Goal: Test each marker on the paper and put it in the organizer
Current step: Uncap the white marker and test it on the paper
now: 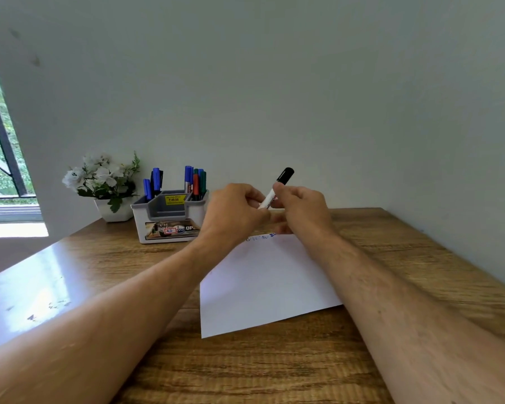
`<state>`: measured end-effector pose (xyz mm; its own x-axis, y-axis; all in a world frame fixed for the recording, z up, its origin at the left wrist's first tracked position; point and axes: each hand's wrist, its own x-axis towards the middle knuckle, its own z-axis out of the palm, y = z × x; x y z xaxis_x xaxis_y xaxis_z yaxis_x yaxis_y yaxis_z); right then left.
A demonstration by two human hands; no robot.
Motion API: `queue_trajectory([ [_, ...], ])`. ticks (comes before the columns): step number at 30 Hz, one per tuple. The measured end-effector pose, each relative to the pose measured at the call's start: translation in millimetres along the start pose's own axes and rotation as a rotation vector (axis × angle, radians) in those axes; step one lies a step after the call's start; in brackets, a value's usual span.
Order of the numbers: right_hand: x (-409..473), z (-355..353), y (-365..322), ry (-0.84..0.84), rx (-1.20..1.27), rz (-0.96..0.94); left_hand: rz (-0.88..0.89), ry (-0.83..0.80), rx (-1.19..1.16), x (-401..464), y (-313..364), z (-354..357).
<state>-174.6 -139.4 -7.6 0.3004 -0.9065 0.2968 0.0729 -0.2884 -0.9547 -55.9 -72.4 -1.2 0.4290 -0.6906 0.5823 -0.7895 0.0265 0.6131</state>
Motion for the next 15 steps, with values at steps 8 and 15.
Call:
queue_trajectory([
  [8,5,-7,-6,0.077,0.233,0.119,0.043,-0.078,-0.224,-11,12,9],
  [15,-4,-1,-7,-0.272,0.313,0.176,-0.175,-0.077,-0.745,-2,7,-2],
])
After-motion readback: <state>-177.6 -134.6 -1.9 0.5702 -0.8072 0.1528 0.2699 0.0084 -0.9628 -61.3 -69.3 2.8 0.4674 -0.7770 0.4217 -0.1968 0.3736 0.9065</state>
